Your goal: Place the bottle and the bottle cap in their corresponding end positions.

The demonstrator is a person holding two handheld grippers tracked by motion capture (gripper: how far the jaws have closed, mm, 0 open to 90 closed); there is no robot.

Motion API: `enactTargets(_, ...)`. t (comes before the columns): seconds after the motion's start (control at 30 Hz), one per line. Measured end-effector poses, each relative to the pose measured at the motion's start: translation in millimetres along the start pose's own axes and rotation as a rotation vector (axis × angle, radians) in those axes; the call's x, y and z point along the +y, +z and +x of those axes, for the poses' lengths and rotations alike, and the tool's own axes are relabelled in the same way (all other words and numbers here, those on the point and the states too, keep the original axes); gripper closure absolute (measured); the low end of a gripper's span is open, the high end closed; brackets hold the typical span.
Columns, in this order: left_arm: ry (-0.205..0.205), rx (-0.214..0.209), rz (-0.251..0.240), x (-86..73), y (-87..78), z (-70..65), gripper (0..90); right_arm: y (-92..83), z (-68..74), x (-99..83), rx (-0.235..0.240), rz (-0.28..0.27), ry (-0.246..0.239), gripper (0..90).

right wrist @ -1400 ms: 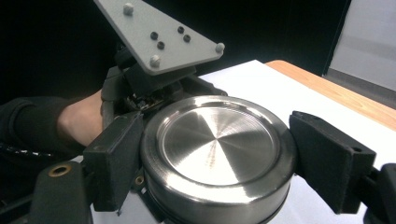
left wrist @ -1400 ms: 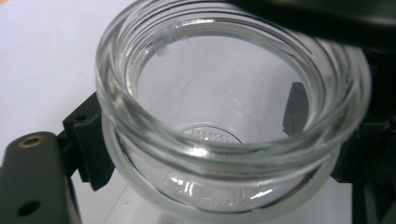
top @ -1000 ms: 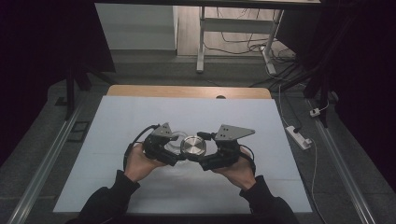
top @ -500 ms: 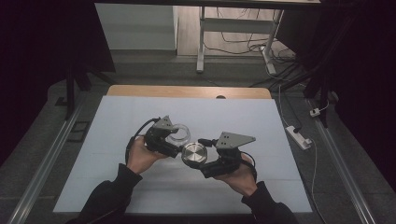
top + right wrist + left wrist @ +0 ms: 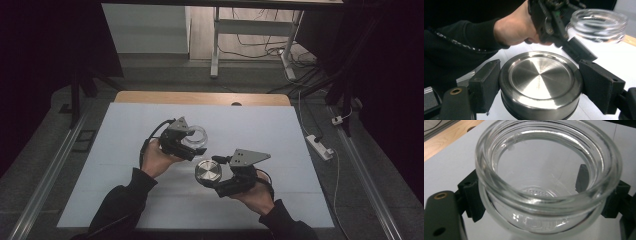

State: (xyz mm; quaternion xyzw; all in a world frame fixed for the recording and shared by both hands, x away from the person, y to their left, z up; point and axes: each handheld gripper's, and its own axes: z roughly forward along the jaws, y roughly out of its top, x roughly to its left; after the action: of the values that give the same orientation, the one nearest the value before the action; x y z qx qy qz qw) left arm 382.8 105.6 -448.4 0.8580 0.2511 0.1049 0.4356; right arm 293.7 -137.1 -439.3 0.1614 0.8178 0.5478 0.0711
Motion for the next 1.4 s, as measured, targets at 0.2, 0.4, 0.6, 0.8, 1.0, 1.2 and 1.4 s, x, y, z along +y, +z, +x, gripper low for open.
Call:
enactTargets(0.2,0.007,0.0,-0.006,4.4,4.8,5.6,15.3,4.2,-1.6,-9.3,-0.003,0.016,0.002,19.7)
enactTargets(0.4,0.012,0.004,-0.01,6.7,10.7,10.9,15.3,10.5,-3.3,-19.6,-0.001,0.032,0.002,19.7)
enactTargets(0.6,0.016,0.012,-0.007,7.5,17.5,16.6,15.3,21.2,-3.5,-31.0,0.004,0.068,-0.009,19.7)
enactTargets(0.8,0.015,0.024,-0.003,6.4,26.0,21.6,15.3,31.5,-5.8,-41.3,0.007,0.099,-0.021,19.7)
enactTargets(1.0,0.015,0.035,-0.001,3.7,34.3,25.7,15.3,42.4,-6.4,-49.5,0.01,0.123,-0.031,19.7)
enactTargets(1.2,0.001,0.051,0.005,-1.5,41.6,32.2,15.2,52.6,-4.9,-57.8,0.014,0.158,-0.042,19.7)
enactTargets(1.4,-0.008,0.055,0.002,-5.9,49.6,36.6,15.3,59.7,-6.4,-63.7,0.015,0.195,-0.036,19.7)
